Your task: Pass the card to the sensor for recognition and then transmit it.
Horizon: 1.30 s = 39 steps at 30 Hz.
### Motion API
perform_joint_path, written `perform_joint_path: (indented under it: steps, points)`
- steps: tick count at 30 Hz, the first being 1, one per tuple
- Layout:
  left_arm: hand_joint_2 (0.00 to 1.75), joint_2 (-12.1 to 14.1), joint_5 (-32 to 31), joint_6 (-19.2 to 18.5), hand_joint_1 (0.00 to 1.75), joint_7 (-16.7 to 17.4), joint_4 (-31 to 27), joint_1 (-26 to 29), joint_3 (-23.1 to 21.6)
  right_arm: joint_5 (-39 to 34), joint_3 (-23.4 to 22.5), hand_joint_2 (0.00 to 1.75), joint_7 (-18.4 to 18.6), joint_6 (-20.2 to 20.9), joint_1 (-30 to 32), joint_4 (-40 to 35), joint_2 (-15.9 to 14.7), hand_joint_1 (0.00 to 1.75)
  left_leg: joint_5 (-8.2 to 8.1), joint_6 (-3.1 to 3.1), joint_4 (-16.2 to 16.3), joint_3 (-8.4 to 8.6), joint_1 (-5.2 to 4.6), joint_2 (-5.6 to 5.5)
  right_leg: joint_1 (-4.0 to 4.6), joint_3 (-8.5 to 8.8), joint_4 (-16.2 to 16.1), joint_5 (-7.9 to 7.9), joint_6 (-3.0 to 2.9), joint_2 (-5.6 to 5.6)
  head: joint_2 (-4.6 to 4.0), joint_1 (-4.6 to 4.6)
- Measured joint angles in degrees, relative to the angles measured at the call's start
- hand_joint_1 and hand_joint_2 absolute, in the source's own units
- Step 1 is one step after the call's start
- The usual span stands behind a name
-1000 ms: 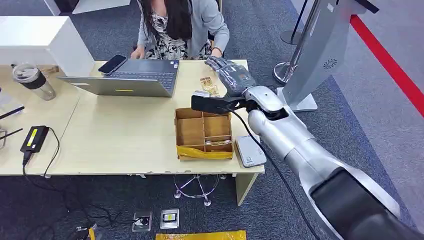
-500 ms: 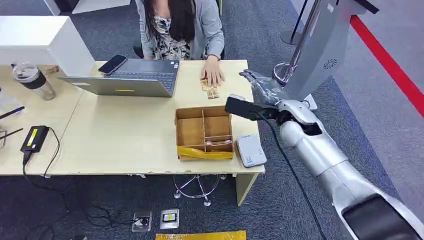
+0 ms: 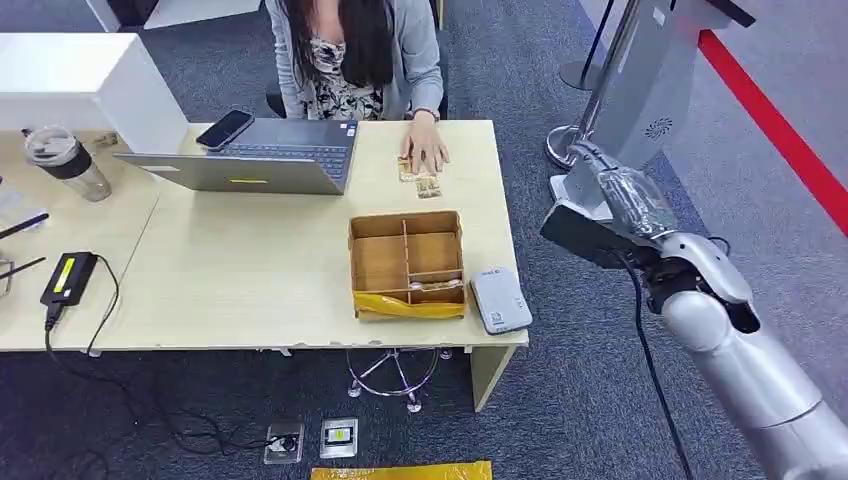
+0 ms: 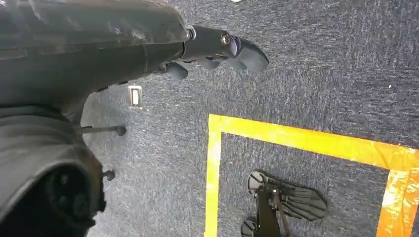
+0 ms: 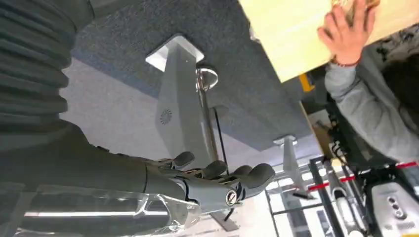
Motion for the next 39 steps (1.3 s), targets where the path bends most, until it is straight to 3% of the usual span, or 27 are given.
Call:
perform_joint_path:
  steps: [5,12,21,39]
  points:
    - [0.00,0.07,0.02,0.02,0.00,0.00,0.00,0.05,0.35,-2.03,-0.48,1.75,2.71,-0.11,2.51,-5.26,-4.06,0.00,0.00,0.00,0.00,-0.05,-0.02,-0.02,-0.02,0.01,0.00,0.01,0.01,-0.02,0.00,0.00]
    - [0.00,0.00,0.39,0.13,0.00,0.00,0.00,-0.04,0.50,1.14,0.55,1.75,7.48,-0.66,5.11,-11.04,-5.26,0.00,0.00,0.00,-0.01,-0.06,0.02,-0.01,0.01,-0.02,0.01,0.00,0.00,-0.02,0.00,-0.02]
    - [0.00,-0.33,0.55,0.59,0.00,0.00,0.00,-0.12,0.50,16.37,4.48,1.75,10.16,0.17,7.48,-14.90,-2.90,0.00,0.00,0.00,-0.02,-0.07,0.02,-0.02,0.02,0.01,0.01,0.00,0.00,-0.02,0.00,0.00]
    - [0.00,-0.48,0.92,0.66,0.00,0.04,0.00,-0.17,0.50,18.86,9.84,1.75,13.33,5.33,5.49,-16.70,3.67,0.00,0.00,-0.01,-0.03,-0.08,0.03,-0.02,0.04,0.01,0.03,0.00,-0.01,-0.01,0.00,0.02]
